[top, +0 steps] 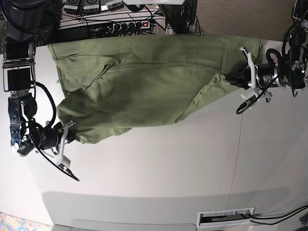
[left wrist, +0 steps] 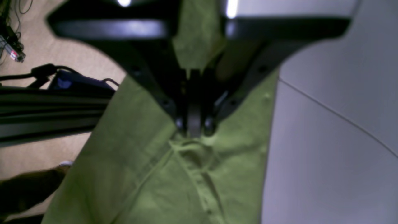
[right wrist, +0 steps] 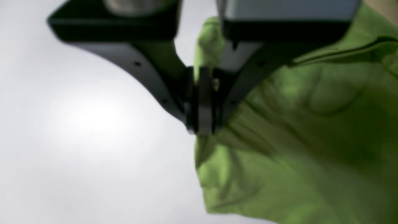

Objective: Fold the T-shirt properly
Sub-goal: 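Lift the hem and fold it over toward the collar with both grippers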

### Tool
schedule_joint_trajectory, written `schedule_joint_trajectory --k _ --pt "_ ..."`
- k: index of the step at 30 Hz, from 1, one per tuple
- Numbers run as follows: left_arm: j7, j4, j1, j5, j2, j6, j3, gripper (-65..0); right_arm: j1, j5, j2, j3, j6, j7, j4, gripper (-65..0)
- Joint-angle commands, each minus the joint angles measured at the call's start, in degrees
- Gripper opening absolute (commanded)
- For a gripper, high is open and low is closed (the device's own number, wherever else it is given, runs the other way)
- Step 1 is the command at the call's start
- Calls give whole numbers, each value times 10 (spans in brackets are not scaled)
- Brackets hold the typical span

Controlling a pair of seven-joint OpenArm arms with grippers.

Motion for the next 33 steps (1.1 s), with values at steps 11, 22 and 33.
schedule_joint_trajectory --k 11,22,33 --pt "18 12 2 -41 -62 -3 -9 -650 -28 -12 35 5 16 58 50 -650" --pt "49 12 2 -41 -62 -3 -9 -650 -26 -121 35 5 15 180 52 -650" --pt "117 12 2 -86 -66 -3 -9 -650 -35 46 53 5 24 22 93 -650"
